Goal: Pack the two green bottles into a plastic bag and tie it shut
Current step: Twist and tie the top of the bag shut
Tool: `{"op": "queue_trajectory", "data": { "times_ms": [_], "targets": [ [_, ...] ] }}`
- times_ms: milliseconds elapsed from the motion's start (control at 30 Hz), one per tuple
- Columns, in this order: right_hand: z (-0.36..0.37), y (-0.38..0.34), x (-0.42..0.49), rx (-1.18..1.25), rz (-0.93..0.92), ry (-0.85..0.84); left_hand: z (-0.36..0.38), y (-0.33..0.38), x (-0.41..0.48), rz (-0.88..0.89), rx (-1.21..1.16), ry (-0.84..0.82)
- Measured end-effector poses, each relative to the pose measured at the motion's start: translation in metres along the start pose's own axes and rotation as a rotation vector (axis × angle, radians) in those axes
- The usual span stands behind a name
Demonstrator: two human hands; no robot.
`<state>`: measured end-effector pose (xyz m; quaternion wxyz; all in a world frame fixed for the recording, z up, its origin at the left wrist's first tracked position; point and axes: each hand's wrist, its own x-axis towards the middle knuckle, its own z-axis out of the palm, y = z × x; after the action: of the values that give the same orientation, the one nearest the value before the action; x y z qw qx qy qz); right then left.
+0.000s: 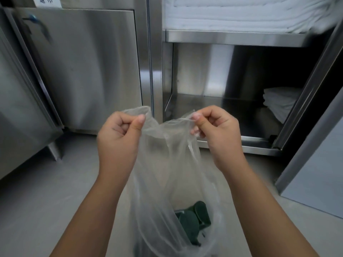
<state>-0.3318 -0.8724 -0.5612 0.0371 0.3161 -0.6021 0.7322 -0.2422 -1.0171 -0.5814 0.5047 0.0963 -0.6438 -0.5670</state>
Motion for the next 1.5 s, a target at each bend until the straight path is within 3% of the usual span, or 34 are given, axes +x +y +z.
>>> {"op": "queue_trajectory", "data": {
  "times_ms": [200,400,600,1033,1267,1500],
  "targets": [
    [-0.011,0.034,-0.023,-0.030,0.134,0.047,0.011,-0.025,-0.034,-0.182,-0.008,-0.082],
    [-0.019,0.048,-0.034,-0.013,0.220,0.032,0.013,-0.033,-0.056,-0.235,0.067,-0.140],
    [-0.026,0.052,-0.042,-0.026,0.186,-0.007,0.014,-0.030,-0.068,-0.142,0.255,-0.166],
    [-0.013,-0.002,-0.006,-0.033,0.162,-0.017,0.031,0.019,-0.026,-0.110,0.204,-0.228],
    [-0.018,-0.040,-0.008,0.096,0.315,-0.022,0.026,0.038,-0.007,-0.273,0.036,-0.293],
    [-0.014,-0.014,-0.037,0.095,0.457,0.067,0.033,0.004,-0.034,-0.447,0.073,-0.301]
  ]
}}
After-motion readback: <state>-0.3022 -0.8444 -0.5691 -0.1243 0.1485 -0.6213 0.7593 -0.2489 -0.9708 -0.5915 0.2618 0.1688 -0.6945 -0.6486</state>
